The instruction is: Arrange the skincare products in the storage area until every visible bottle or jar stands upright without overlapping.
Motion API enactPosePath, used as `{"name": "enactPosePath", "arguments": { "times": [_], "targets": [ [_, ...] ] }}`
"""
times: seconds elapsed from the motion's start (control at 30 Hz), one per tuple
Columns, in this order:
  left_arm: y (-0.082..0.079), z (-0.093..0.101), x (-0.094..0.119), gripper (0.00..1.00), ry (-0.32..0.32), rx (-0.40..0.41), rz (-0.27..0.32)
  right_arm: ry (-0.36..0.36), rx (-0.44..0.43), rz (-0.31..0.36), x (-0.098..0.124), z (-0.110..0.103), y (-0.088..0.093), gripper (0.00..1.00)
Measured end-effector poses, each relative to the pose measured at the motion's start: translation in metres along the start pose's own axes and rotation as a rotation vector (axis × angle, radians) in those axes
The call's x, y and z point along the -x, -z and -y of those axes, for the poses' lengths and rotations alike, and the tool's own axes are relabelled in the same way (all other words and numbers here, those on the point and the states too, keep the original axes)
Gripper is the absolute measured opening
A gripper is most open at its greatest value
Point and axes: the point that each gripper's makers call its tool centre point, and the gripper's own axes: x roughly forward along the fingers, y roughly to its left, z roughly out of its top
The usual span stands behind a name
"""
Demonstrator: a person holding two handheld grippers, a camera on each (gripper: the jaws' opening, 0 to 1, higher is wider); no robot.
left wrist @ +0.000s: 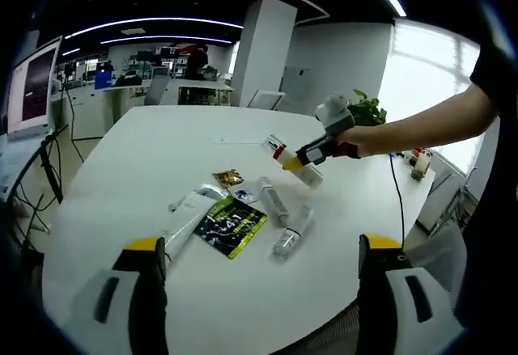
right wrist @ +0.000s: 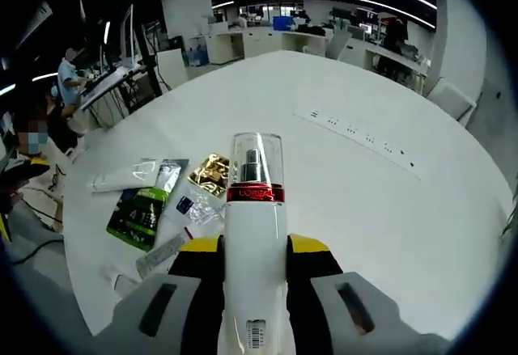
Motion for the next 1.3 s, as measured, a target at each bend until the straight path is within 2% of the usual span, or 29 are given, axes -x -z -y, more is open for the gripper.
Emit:
{"name": "enactPosePath", "arguments": {
  "times": [0.17, 0.33, 0.37, 0.73, 0.87, 0.93, 1.1, 1.3],
  "targets": [
    [-0.006, 0.005, 0.000, 0.91, 0.015, -0.023, 0.013, -0.003, -0.013, 0.048, 0.020, -0.007, -0.005, 0.28],
    [-0.018, 0.015, 0.003, 0.92, 0.036, -0.007, 0.040, -0.014, -0.018, 0.085, 0.034, -0.012, -0.009, 0.28],
    [-0.020, 0.016, 0.004, 0.92, 0.038, -0.008, 0.046, -0.020, -0.022, 0.097, 0.043, -0.022, -0.008, 0.28],
    [-0.053, 0.036, 0.015, 0.91, 0.090, 0.022, 0.105, -0.083, -0.063, 0.225, 0.082, -0.054, -0.024, 0.28],
    [-0.061, 0.045, 0.017, 0.91, 0.102, -0.039, 0.099, -0.110, -0.085, 0.270, 0.095, -0.066, -0.029, 0.28],
    [-0.066, 0.052, 0.019, 0.91, 0.124, -0.050, 0.103, -0.129, -0.097, 0.299, 0.103, -0.075, -0.031, 0.28],
    [-0.079, 0.065, 0.022, 0.90, 0.187, -0.016, 0.127, -0.184, -0.130, 0.365, 0.123, -0.097, -0.036, 0.28],
    [-0.095, 0.082, 0.025, 0.88, 0.273, 0.023, 0.148, -0.280, -0.166, 0.460, 0.148, -0.128, -0.042, 0.28]
  ]
}}
